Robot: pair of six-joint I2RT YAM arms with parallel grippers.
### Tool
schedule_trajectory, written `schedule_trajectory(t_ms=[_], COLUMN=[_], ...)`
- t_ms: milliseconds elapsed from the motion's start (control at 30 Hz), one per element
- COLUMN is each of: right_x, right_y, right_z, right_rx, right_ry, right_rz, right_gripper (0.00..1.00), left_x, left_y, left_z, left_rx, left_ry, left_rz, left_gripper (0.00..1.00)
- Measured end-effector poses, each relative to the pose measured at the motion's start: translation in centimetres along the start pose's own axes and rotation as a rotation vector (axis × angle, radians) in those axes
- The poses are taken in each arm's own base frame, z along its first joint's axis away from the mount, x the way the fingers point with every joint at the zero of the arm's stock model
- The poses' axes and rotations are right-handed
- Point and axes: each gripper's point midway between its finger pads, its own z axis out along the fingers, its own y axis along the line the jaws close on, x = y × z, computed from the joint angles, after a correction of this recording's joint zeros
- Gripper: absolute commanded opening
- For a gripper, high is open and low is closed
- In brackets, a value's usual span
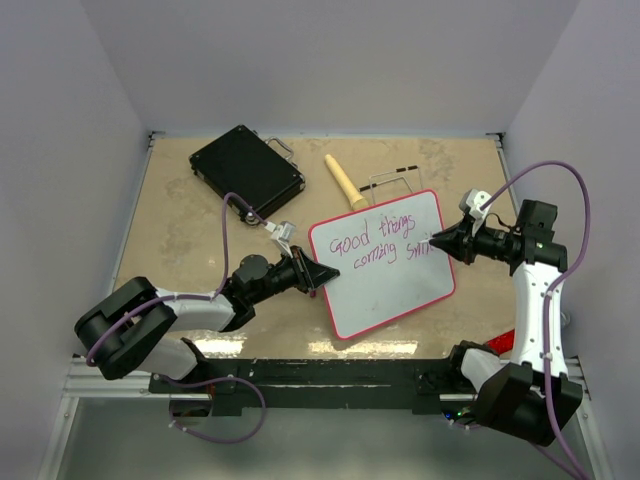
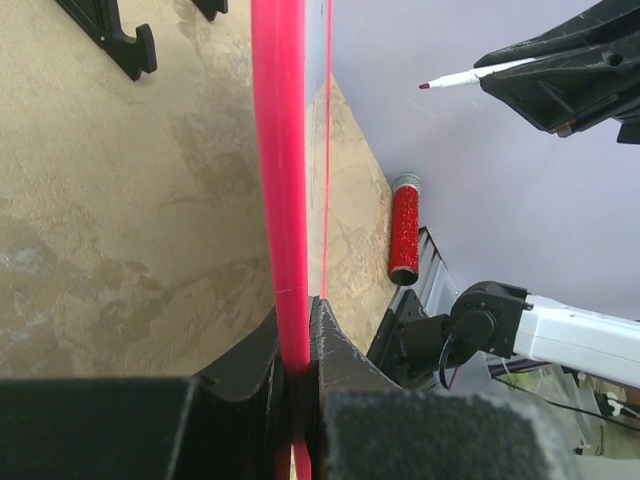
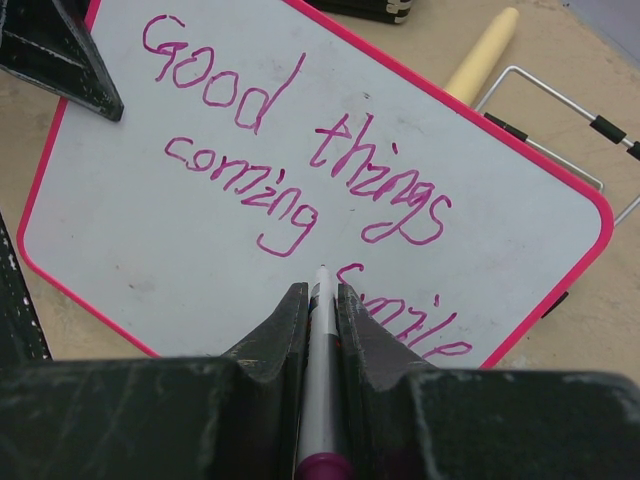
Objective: Write a sentence on the whiteboard
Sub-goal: Write on the whiteboard with the whiteboard marker without the cap.
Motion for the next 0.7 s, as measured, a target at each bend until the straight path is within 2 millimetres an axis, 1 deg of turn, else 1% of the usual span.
schedule_trajectory(t_ms=[133,333,433,533,700], right_x=[0.1,1.0,0.8,0.2,-1.3], right_y=[-0.1,-0.4,-0.3,0.5,2.7], right_z=[0.1,0.5,1.0,2.0,4.2], right_rx=[-0.003,-0.028,-0.05,-0.09,-0.159], right_ry=[0.002,0.017,0.02,0.028,0.031], right_rz=[-0.005,0.024,0.02,-0.011,-0.088], right_gripper=[0.0,0.0,0.0,0.0,0.0], left_x=[-0.1,-0.2,-0.2,-0.2,-0.3], left_y=[0.1,0.3,0.5,0.9,1.2], left_z=[0.0,0.1,0.2,0.4,1.0], left_rx=[-0.005,-0.019,-0.029,-0.044,-0.055], left_ry=[-0.004,-0.015,-0.021,-0.029,-0.037], left_rz=[-0.009,-0.033,-0.052,-0.076,-0.106], left_gripper=[0.0,0.0,0.0,0.0,0.0])
